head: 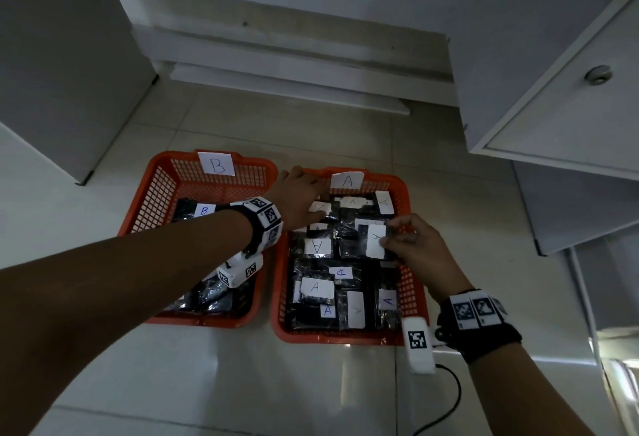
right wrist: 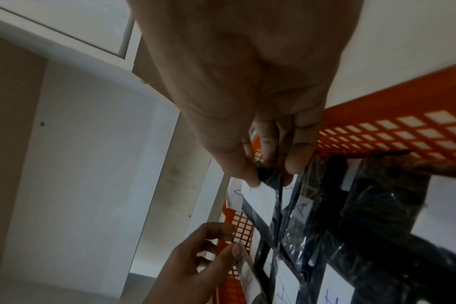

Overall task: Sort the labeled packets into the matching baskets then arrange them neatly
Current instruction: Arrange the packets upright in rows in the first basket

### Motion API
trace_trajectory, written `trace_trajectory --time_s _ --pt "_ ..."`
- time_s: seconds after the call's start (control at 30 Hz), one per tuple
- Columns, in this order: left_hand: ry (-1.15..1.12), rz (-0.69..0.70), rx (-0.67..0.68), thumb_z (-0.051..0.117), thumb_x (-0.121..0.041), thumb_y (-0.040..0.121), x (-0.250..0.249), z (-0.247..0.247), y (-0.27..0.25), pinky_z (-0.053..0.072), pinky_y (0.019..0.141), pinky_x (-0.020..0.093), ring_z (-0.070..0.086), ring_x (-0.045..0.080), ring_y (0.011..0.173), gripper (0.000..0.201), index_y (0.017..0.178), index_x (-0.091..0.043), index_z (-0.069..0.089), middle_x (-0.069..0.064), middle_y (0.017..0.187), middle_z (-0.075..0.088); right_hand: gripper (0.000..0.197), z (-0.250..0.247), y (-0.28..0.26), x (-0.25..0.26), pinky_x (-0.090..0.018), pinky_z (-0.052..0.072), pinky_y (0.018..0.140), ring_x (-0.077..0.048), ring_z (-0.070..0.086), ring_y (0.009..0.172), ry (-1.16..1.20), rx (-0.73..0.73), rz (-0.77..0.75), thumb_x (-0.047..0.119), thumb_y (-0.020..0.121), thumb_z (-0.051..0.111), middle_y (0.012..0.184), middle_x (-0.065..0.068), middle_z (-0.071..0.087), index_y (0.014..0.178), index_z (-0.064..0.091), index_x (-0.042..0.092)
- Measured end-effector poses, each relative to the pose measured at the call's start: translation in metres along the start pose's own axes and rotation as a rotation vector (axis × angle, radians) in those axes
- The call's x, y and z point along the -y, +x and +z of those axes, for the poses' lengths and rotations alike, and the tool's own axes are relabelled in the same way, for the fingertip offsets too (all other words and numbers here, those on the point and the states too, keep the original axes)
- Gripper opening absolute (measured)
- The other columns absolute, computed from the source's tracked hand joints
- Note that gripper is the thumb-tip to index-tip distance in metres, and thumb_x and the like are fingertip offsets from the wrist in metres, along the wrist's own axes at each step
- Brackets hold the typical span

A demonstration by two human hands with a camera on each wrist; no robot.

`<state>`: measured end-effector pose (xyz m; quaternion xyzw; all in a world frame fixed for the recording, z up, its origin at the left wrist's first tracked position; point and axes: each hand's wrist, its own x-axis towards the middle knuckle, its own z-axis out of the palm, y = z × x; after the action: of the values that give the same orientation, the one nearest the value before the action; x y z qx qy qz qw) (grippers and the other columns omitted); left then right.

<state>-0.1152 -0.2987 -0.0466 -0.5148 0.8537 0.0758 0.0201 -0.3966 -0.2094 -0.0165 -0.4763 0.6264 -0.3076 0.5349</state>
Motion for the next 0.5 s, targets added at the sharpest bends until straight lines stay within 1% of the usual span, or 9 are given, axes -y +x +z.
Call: trace_trajectory --time_s 0.07,0.13,0.2,0.27,0.33,0.4,0.43,0.5 --pt "-0.014 -0.003 -0.035 0.059 -0.056 0.092 0.003 -0.005 -0.004 0.042 0.097 0.049 0.044 0.031 0.125 0.051 0.131 -0.025 0.056 0.003 0.138 0.055 0.025 0.009 0.002 0.002 -0.038 0.066 0.074 -0.027 0.077 0.089 -0.042 0.05 -0.001 0.009 0.09 0.08 0.1 -0.015 0.075 0.109 0.066 0.017" --pt "-0.039 -0.01 -0.065 0.061 -0.055 0.091 0.006 -0.009 -0.009 0.045 0.096 0.049 0.047 0.032 0.121 0.052 0.131 -0.022 0.056 0.004 0.136 0.057 0.023 0.016 0.003 0.004 -0.042 0.066 0.079 -0.03 0.077 0.088 -0.085 0.087 -0.011 0.009 0.091 0.079 0.095 -0.016 0.076 0.109 0.066 0.015" --pt "-0.058 -0.004 -0.08 0.061 -0.055 0.091 0.01 -0.009 -0.014 0.047 0.096 0.05 0.048 0.032 0.117 0.053 0.131 -0.02 0.056 0.005 0.134 0.058 0.02 0.02 0.005 0.006 -0.049 0.065 0.084 -0.035 0.076 0.088 -0.142 0.12 -0.024 0.01 0.093 0.077 0.089 -0.014 0.076 0.108 0.066 0.016" --pt "-0.064 0.025 -0.102 0.058 -0.057 0.09 0.015 -0.007 -0.02 0.048 0.092 0.051 0.05 0.03 0.111 0.051 0.126 -0.021 0.057 0.005 0.128 0.059 0.018 0.02 0.006 0.005 -0.057 0.063 0.086 -0.036 0.076 0.086 -0.204 0.139 -0.036 0.009 0.094 0.076 0.084 -0.011 0.074 0.105 0.066 0.02" --pt "-0.062 0.042 -0.114 0.051 -0.062 0.088 0.019 -0.003 -0.025 0.049 0.09 0.048 0.051 0.027 0.105 0.048 0.118 -0.025 0.058 0.002 0.122 0.059 0.019 0.017 0.006 0.002 -0.061 0.062 0.083 -0.033 0.077 0.08 -0.269 0.128 -0.046 0.009 0.094 0.075 0.077 -0.005 0.07 0.102 0.068 0.024" --pt "-0.071 0.031 -0.112 0.045 -0.065 0.084 0.023 0.0 -0.029 0.049 0.089 0.046 0.051 0.024 0.103 0.048 0.113 -0.03 0.058 -0.002 0.119 0.059 0.02 0.01 0.004 0.0 -0.06 0.063 0.08 -0.032 0.076 0.077 -0.353 0.128 -0.059 0.006 0.092 0.075 0.075 -0.001 0.07 0.101 0.07 0.024" --pt "-0.082 0.026 -0.108 0.043 -0.066 0.083 0.025 0.001 -0.03 0.049 0.089 0.047 0.051 0.023 0.103 0.048 0.112 -0.032 0.059 -0.004 0.119 0.059 0.02 0.007 0.002 0.001 -0.057 0.063 0.08 -0.03 0.076 0.076 -0.394 0.138 -0.066 0.005 0.091 0.076 0.077 -0.002 0.072 0.1 0.071 0.023" --pt "-0.101 0.022 -0.095 0.043 -0.067 0.082 0.028 0.002 -0.03 0.049 0.09 0.049 0.053 0.021 0.103 0.046 0.11 -0.035 0.058 -0.006 0.118 0.059 0.021 0.0 -0.002 0.0 -0.048 0.064 0.082 -0.021 0.075 0.078 -0.491 0.163 -0.082 0.006 0.09 0.077 0.085 -0.004 0.074 0.099 0.072 0.024"
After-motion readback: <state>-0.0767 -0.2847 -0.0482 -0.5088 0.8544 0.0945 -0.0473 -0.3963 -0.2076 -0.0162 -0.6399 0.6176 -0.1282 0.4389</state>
